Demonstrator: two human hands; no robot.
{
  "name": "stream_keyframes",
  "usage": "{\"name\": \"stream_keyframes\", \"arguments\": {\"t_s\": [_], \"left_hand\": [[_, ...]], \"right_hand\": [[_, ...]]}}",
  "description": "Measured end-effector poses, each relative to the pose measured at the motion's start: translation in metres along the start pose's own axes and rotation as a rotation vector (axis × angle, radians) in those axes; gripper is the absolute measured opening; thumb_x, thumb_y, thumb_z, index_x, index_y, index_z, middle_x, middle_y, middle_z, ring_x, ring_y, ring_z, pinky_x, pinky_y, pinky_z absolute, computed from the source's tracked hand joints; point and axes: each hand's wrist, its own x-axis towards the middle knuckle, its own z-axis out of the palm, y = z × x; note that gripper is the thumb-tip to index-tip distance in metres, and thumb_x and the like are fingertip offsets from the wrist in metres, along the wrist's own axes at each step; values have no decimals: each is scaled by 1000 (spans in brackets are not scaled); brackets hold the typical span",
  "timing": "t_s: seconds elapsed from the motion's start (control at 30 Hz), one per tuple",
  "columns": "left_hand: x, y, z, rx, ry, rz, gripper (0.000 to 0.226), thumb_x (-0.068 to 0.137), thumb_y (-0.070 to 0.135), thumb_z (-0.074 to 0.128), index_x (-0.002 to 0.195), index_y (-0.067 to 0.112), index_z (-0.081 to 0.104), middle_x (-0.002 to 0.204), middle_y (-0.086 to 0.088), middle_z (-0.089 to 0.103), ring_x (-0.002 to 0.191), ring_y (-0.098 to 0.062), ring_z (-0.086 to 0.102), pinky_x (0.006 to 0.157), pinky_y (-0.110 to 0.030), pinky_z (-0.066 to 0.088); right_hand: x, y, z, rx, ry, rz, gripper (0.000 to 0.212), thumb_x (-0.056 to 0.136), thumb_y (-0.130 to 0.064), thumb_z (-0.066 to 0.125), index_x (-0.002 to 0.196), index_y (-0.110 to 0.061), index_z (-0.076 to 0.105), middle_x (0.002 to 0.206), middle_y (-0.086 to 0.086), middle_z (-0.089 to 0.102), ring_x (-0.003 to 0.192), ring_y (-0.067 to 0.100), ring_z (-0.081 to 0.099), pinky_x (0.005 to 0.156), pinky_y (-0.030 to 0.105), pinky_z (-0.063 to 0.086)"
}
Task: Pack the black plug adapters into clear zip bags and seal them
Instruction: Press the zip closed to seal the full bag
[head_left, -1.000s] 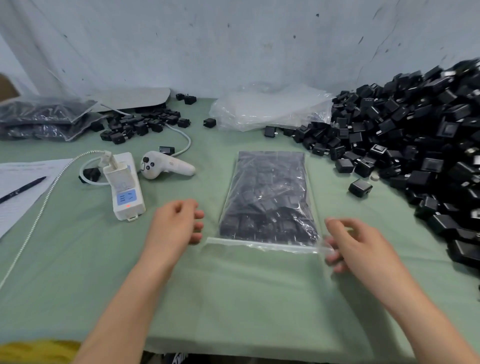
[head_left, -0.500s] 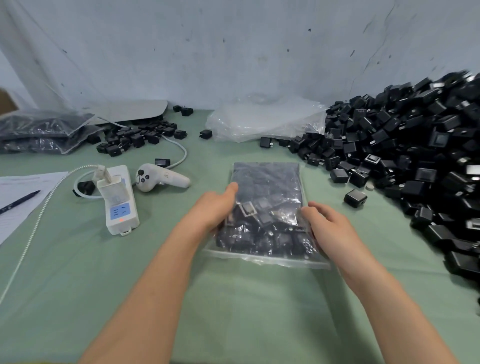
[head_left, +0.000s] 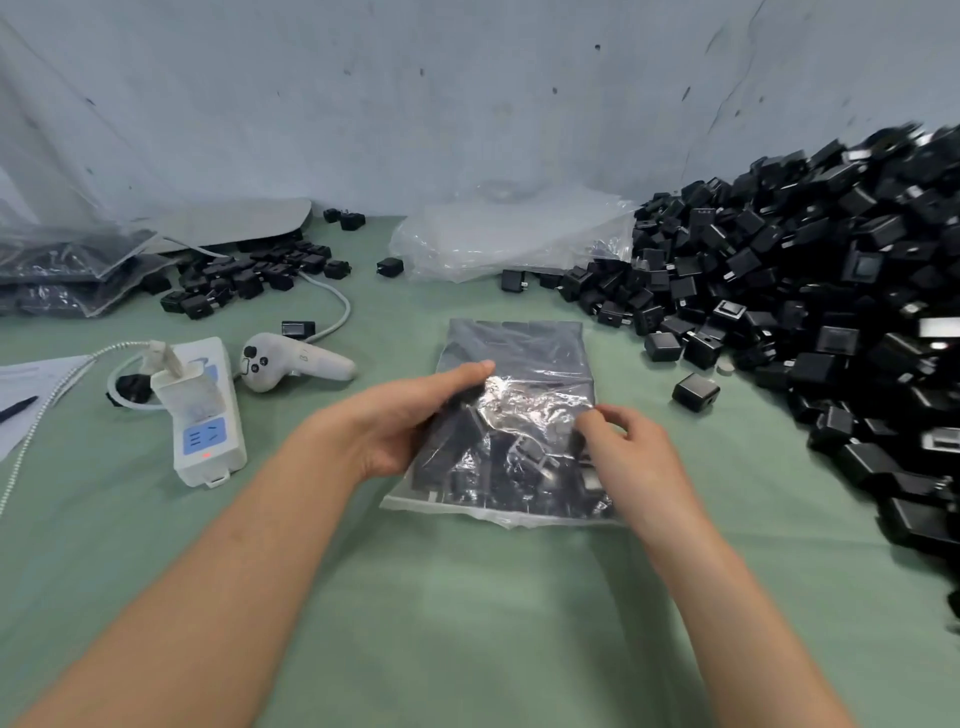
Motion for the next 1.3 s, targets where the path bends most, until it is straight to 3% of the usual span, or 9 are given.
{"name": "stream_keyframes", "arguments": {"t_s": [0.27, 0.4, 0.5, 0.6, 0.7, 0.83, 1.13, 1.23, 1.3], "left_hand": [[-9, -4, -1, -180, -38, -6, 53, 72, 33, 85, 116, 7, 71, 110, -19, 70, 98, -33, 67, 103, -54, 48], [-15, 5, 5, -67, 0, 9, 14, 88, 17, 71, 94, 5, 69, 78, -11, 74, 61, -19, 70, 58, -31, 61], [-22, 18, 0, -76, 83, 105, 8, 91, 13, 66, 92, 5, 67, 68, -8, 71, 52, -17, 67, 48, -26, 57], [-27, 41, -15, -205, 178, 248, 8, 92, 11, 64, 96, 5, 67, 71, -9, 71, 55, -17, 67, 56, -32, 61], [-26, 75, -36, -320, 292, 378, 10, 93, 11, 60, 99, 6, 66, 80, -10, 69, 63, -20, 66, 69, -38, 60], [-34, 123, -85, -360, 495, 515, 14, 96, 10, 58, 83, 8, 64, 69, -8, 68, 57, -19, 66, 60, -38, 61], [-60, 152, -250, -408, 762, 677, 18, 98, 14, 52, 105, 5, 66, 90, -10, 73, 75, -22, 73, 63, -35, 60], [-47, 153, -311, -469, 853, 730, 38, 98, 20, 51, 132, 7, 60, 120, -10, 70, 104, -22, 70, 85, -39, 59], [-34, 148, -346, -518, 889, 734, 27, 98, 23, 52, 119, 12, 64, 110, -5, 73, 94, -21, 73, 72, -42, 61]], "right_hand": [[-5, -2, 7, 17, 8, -5, 29, 89, -40, 56, 113, -28, 66, 78, -19, 70, 72, 0, 64, 69, 29, 46], [-10, -6, 12, 30, 42, -24, 30, 90, -39, 55, 115, -27, 67, 96, -13, 71, 89, 12, 65, 71, 31, 46], [-8, -18, 13, 131, 15, -86, 28, 96, -42, 50, 115, -29, 66, 107, -16, 69, 99, 9, 63, 73, 21, 45], [-2, -49, 25, 370, 100, -113, 28, 104, -48, 37, 111, -36, 60, 120, -8, 65, 108, 11, 61, 93, 36, 45], [6, -83, 58, 517, 161, -122, 42, 106, -46, 31, 138, -28, 51, 125, -5, 61, 100, 12, 65, 100, 47, 50], [10, -122, 123, 444, -25, -225, 45, 104, -38, 36, 148, -29, 39, 122, -8, 59, 113, 23, 62, 107, 47, 43], [39, -242, 253, 338, -381, -484, 39, 101, -26, 40, 140, -23, 44, 131, 7, 58, 110, 27, 59, 95, 43, 49], [59, -283, 288, 327, -420, -547, 39, 102, -26, 40, 140, -19, 45, 134, 5, 56, 114, 25, 57, 96, 39, 47], [74, -294, 308, 320, -435, -571, 40, 102, -28, 41, 141, -19, 44, 130, 6, 58, 112, 27, 60, 94, 41, 49]]}}
